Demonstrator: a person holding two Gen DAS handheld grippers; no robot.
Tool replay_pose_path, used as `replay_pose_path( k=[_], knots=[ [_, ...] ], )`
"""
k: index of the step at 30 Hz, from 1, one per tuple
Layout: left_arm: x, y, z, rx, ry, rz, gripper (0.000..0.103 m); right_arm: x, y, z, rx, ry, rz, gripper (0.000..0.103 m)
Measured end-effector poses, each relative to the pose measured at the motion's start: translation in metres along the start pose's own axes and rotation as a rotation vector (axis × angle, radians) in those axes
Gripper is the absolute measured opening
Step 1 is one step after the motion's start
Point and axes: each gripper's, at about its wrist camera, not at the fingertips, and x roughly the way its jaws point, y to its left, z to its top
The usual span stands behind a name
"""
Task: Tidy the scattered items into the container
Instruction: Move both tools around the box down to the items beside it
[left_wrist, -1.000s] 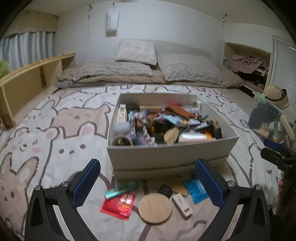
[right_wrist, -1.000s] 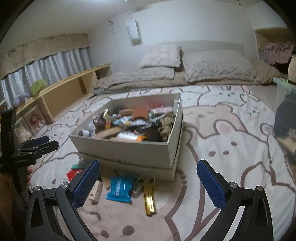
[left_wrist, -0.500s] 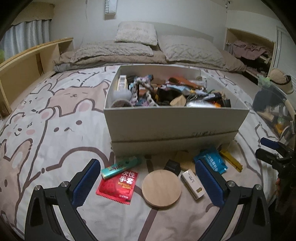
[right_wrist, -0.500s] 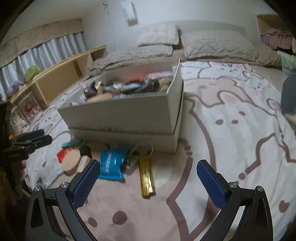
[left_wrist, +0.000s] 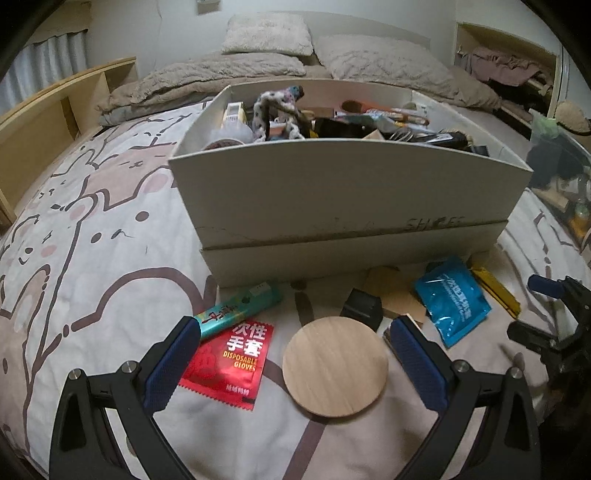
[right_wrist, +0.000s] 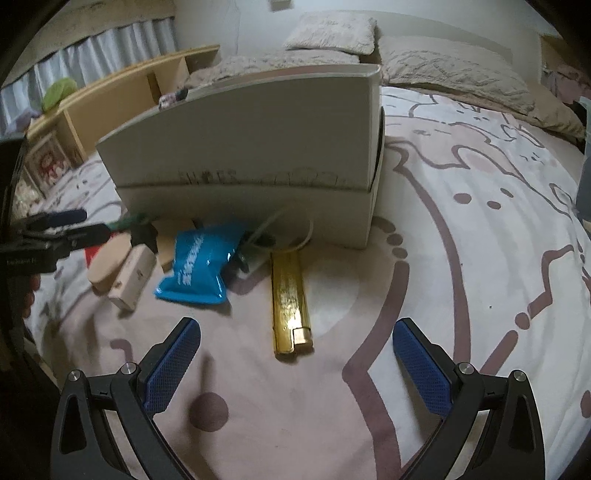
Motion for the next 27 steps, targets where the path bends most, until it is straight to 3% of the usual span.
replay_pose_path(
  k=[12, 27],
  knots=[
    [0.031, -0.008, 0.009, 0.062, 0.05, 0.029, 0.103, 0.006, -0.003, -0.002, -0.044, 0.007, -0.063, 0.103],
    [0.03, -0.029, -0.008, 0.186, 0.113, -0.09, 0.103, -0.002, -0.044, 0.002, 0.063, -0.021, -0.146, 0.103]
  ],
)
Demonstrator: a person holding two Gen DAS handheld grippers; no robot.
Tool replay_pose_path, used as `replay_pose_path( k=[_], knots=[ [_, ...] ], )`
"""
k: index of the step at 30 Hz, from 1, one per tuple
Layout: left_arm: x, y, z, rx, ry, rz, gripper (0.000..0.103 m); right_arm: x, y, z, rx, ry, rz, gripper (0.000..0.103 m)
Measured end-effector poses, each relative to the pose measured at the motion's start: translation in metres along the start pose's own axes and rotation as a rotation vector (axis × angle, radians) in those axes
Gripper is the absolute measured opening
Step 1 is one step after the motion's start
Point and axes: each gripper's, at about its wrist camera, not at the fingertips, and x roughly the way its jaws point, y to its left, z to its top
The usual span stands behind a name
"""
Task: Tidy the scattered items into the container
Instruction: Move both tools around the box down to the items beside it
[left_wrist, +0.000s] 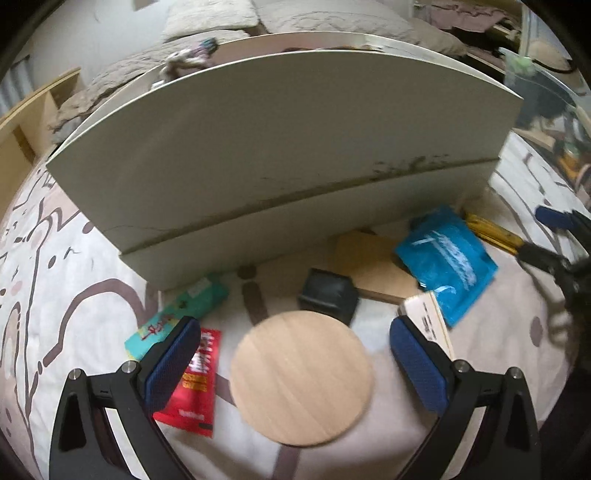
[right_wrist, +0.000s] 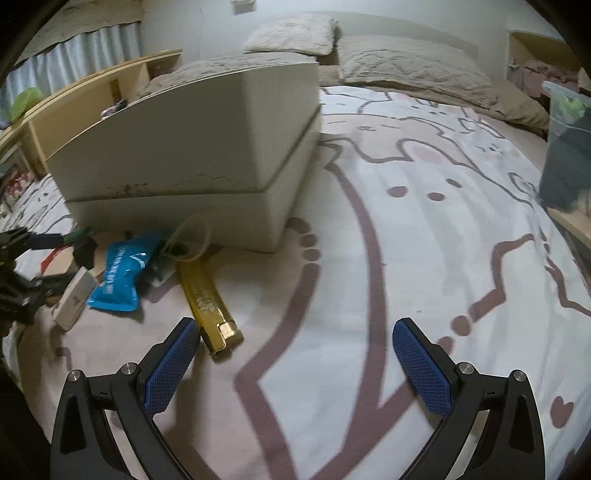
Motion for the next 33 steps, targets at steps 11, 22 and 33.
replay_pose_path(
  k=[11, 22, 33],
  knots=[
    [-0.012, -0.012, -0.014, 0.035, -0.006, -0.028, 0.103, -0.001, -0.029, 0.003, 0.087, -0.017, -0.045, 0.103],
    [-0.05, -0.02, -0.02, 0.061, -0.108, -0.074, 0.103, -0.001, -0.033, 0.0, 0.112, -0.023, -0.056, 0.103],
    [-0.033, -0.066, -0.031, 0.143, -0.063, -0.161, 0.103, 0.0, -0.034, -0.001, 0.113, -0.028, -0.055, 0.103]
  ],
)
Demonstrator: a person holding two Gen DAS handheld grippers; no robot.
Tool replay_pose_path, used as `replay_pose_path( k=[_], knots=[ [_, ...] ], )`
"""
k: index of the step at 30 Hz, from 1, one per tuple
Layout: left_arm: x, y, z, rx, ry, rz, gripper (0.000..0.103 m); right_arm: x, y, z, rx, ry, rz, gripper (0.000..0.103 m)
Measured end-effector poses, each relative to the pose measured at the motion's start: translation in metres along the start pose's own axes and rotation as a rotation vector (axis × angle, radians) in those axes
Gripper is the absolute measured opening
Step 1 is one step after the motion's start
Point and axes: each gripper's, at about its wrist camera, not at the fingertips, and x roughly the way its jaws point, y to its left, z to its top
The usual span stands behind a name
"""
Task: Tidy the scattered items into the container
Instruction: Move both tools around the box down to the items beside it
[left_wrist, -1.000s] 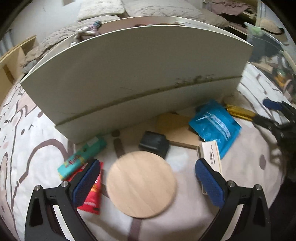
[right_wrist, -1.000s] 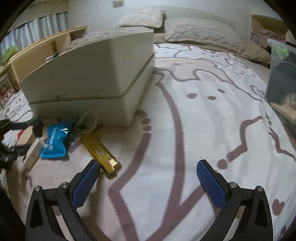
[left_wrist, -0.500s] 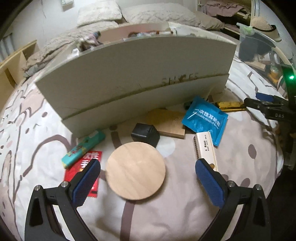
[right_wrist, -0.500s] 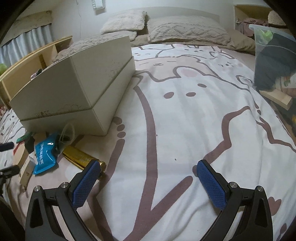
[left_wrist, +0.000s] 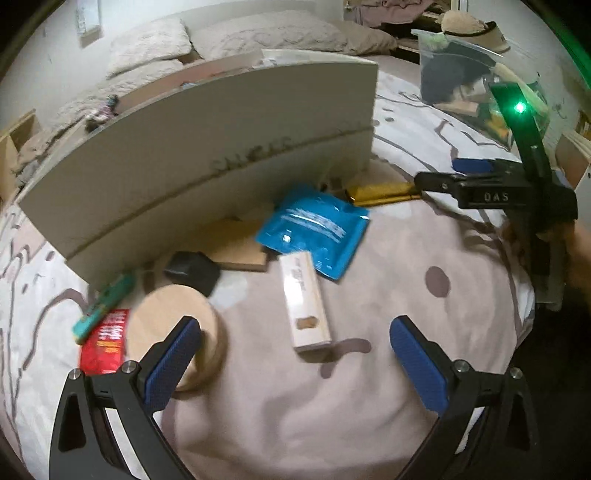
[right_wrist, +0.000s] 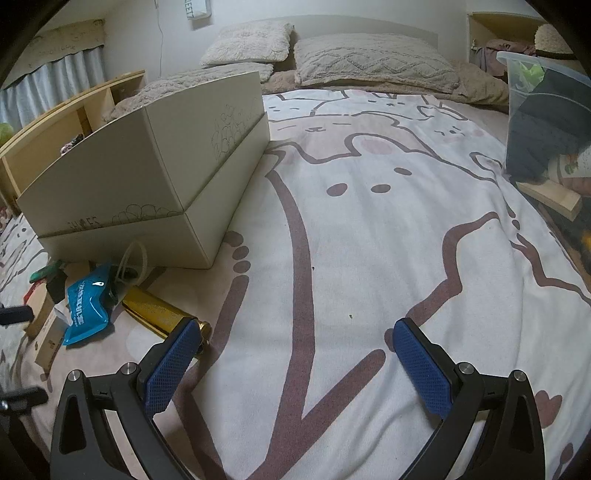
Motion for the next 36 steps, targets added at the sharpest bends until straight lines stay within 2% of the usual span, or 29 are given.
replay_pose_path(
  k=[3, 7, 10, 21, 24, 36],
  knots=[
    [0.001, -0.001, 0.002, -0.019, -0.002, -0.07, 0.103, 0.0, 0.0, 0.0, 0.0, 0.0, -0.001, 0.103],
    [0.008, 0.01, 0.004, -0.125, 0.017, -0.19, 0.103, 0.0, 0.0, 0.0, -0.001, 0.0, -0.001, 0.103],
    [0.011, 0.016, 0.005, -0.159, 0.017, -0.217, 0.103, 0.0, 0.0, 0.0, -0.001, 0.0, -0.001, 0.103],
    [0.011, 0.02, -0.004, -0.105, 0.019, -0.052, 0.103, 0.0, 0.0, -0.001, 0.0, -0.001, -0.001, 0.103],
    [0.012, 0.031, -0.006, -0.131, 0.028, 0.008, 0.103, 0.0, 0.0, -0.001, 0.0, -0.001, -0.001, 0.103],
    [0.006, 0.074, -0.014, -0.242, 0.041, 0.124, 0.103, -0.001, 0.002, -0.001, -0.008, -0.006, -0.006, 0.103]
  ],
)
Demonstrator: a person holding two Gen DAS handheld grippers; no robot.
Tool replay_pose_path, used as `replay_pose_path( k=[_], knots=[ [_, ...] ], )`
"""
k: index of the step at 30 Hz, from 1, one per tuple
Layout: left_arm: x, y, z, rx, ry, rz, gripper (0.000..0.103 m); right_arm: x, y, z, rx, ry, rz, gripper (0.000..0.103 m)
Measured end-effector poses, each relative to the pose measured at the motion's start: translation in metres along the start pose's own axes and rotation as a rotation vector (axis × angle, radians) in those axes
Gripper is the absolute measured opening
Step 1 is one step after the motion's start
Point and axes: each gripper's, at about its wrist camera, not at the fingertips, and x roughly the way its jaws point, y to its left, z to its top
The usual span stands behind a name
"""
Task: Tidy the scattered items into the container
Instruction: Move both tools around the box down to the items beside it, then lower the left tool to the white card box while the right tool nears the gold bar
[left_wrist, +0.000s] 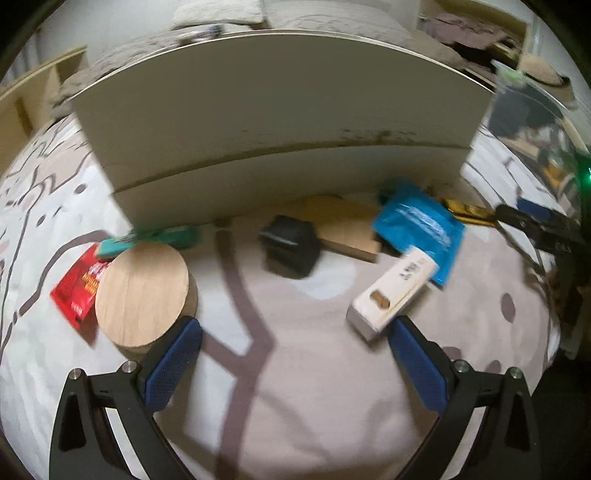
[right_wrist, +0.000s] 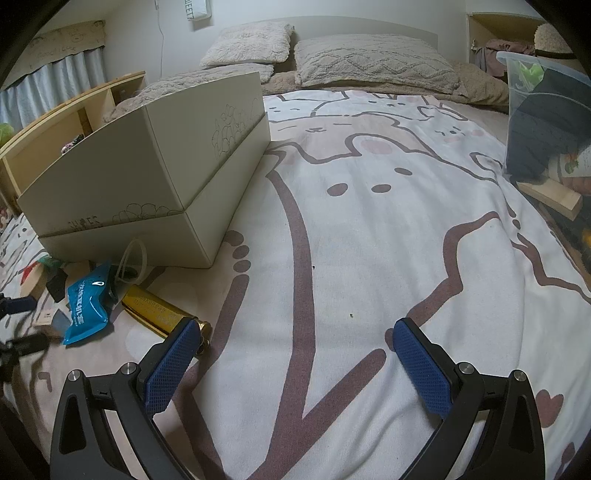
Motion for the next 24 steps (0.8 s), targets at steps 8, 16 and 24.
replay_pose_path(
  k=[8, 16, 24],
  knots=[
    [-0.001, 0.026, 0.003, -0.074, -0.009, 0.067, 0.103, -0.006, 0.033, -0.004, -0.185, 0.0, 0.02, 0.103],
    [-0.02, 0.014, 0.002, -0.009, -0.072, 0.028, 0.103, 0.01, 0.034, 0.003, -0.177, 0.05, -0.014, 0.103],
    [-0.016, -0.02, 0.003, 0.033, -0.065, -0.034, 0.103, 0.018, 0.018, 0.01, -0.103, 0.069, -0.022, 0.103]
  ],
)
